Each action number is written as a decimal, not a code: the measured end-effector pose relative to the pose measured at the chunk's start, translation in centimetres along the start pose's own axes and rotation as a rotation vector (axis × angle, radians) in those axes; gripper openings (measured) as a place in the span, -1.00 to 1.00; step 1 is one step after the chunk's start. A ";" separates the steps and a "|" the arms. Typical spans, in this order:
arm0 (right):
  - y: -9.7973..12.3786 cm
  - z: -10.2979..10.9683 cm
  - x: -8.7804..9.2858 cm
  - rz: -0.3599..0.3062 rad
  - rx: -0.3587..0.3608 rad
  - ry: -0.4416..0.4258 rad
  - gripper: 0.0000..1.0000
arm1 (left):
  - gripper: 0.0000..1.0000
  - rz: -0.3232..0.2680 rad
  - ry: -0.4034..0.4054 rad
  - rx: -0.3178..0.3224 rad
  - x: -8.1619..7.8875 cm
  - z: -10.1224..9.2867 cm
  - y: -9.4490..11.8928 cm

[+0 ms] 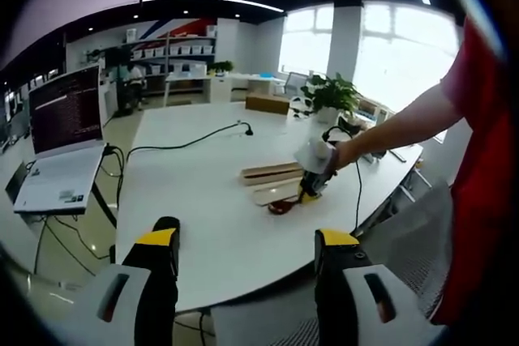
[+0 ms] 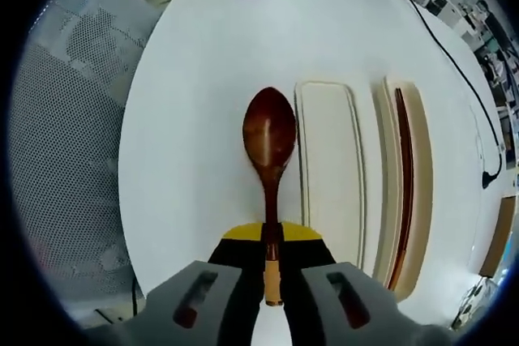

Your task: Arrange the utensils inside the cutlery case until each visible utensil rests in its matching compartment.

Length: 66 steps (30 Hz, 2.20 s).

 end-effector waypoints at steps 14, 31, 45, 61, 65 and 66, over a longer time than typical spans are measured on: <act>1.7 0.3 -0.6 -0.080 0.020 -0.020 -0.98 | 0.40 -0.010 -0.007 0.004 -0.2 -0.3 0.1; 2.9 1.0 0.1 -0.086 0.032 -0.037 -0.98 | 0.40 -0.029 -0.017 0.009 -0.4 -0.7 0.8; 4.1 1.0 -0.2 -0.091 0.052 -0.030 -0.98 | 0.40 -0.034 -0.021 0.005 -0.3 -0.8 1.4; 5.6 0.9 -0.1 -0.072 0.065 -0.017 -0.98 | 0.39 -0.042 -0.036 0.016 -0.7 -1.0 1.3; 6.2 0.7 -0.1 -0.060 0.065 -0.003 -0.98 | 0.39 -0.041 -0.037 0.016 -0.8 -0.9 1.2; 6.5 0.5 -0.1 -0.063 0.072 0.000 -0.98 | 0.39 -0.041 -0.039 0.016 -0.8 -0.9 1.2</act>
Point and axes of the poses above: the point that each gripper's makers call its tool centre point, and the gripper's own axes: y roughly backward along the fingers, z roughly to its left, x roughly out of its underside, the point moved 2 cm from there along y, roughly backward along the fingers, and after that the axes turned 10 degrees about -x, right-handed, at the moved point
